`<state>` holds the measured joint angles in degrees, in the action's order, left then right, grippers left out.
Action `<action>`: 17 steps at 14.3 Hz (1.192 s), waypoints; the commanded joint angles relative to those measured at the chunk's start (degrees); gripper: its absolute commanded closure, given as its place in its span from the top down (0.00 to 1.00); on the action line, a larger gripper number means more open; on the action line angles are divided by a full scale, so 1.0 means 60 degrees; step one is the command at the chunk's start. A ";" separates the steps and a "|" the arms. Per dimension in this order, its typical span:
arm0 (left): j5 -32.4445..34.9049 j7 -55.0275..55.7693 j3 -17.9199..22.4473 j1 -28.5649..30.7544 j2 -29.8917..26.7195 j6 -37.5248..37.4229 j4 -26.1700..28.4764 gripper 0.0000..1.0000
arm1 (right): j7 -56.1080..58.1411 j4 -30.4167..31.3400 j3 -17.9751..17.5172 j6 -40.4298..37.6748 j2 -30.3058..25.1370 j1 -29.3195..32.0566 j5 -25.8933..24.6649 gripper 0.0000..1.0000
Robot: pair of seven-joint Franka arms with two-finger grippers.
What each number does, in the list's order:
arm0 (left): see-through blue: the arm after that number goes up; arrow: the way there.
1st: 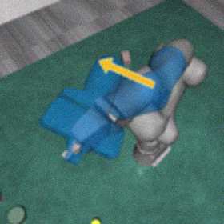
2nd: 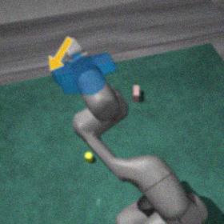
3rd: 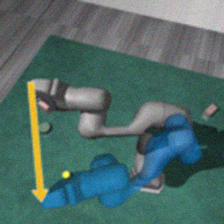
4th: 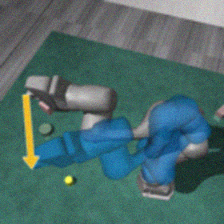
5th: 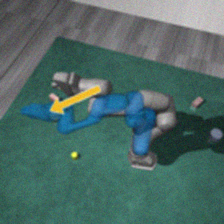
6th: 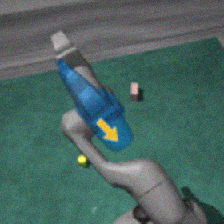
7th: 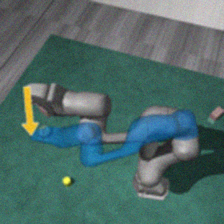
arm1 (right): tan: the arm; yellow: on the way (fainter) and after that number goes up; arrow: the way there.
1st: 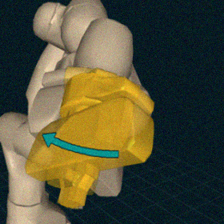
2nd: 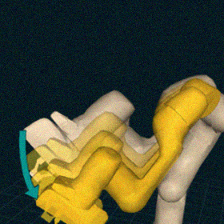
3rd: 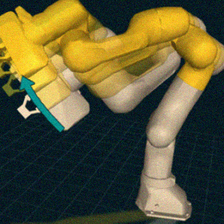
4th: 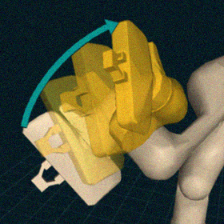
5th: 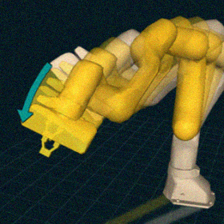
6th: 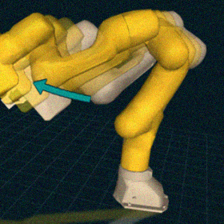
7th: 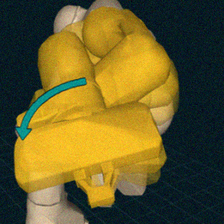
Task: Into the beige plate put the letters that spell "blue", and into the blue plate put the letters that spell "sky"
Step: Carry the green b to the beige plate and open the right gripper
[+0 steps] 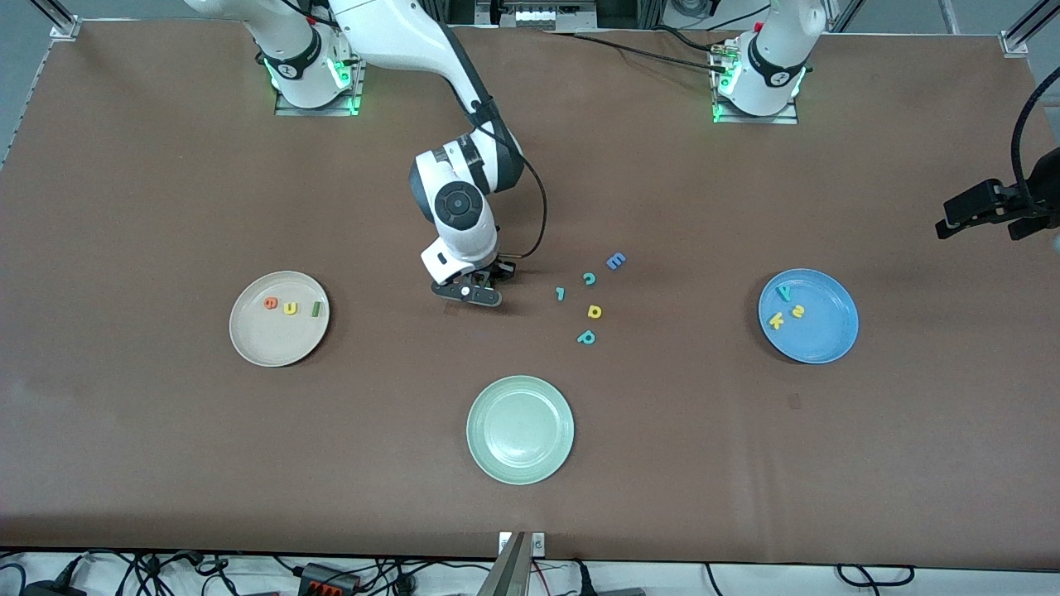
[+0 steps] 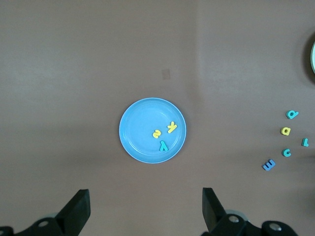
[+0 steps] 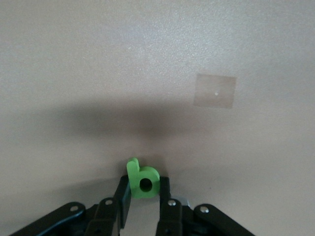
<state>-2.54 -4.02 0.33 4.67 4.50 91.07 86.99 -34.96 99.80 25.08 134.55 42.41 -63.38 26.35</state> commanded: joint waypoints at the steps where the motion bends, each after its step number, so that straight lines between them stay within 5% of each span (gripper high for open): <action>1: -0.0207 -0.0062 -0.0025 0.0087 0.0144 -0.0046 -0.0275 1.00 | 0.0113 -0.0271 0.0111 -0.0012 0.0080 0.0060 0.0105 0.06; 8: -0.0822 -0.0062 -0.0011 0.0393 0.0085 -0.0046 -0.0449 1.00 | 0.2011 -0.0433 0.2803 -0.1853 -0.0111 0.0220 0.0061 0.06; 13: -0.0779 -0.0237 -0.0040 0.0570 0.0085 -0.0148 -0.0539 1.00 | 0.4826 -0.0053 0.3815 -0.3482 -0.0228 0.0983 0.0090 0.06; 17: -0.0589 -0.1114 -0.0026 0.0570 0.0085 -0.0381 -0.0509 1.00 | 0.6861 0.0152 0.3862 -0.3748 -0.0214 0.2313 0.0163 0.06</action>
<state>-6.14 -6.85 0.03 7.64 4.50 90.65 85.19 0.31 99.50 48.74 112.88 42.29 -53.14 26.34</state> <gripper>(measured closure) 0.000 0.727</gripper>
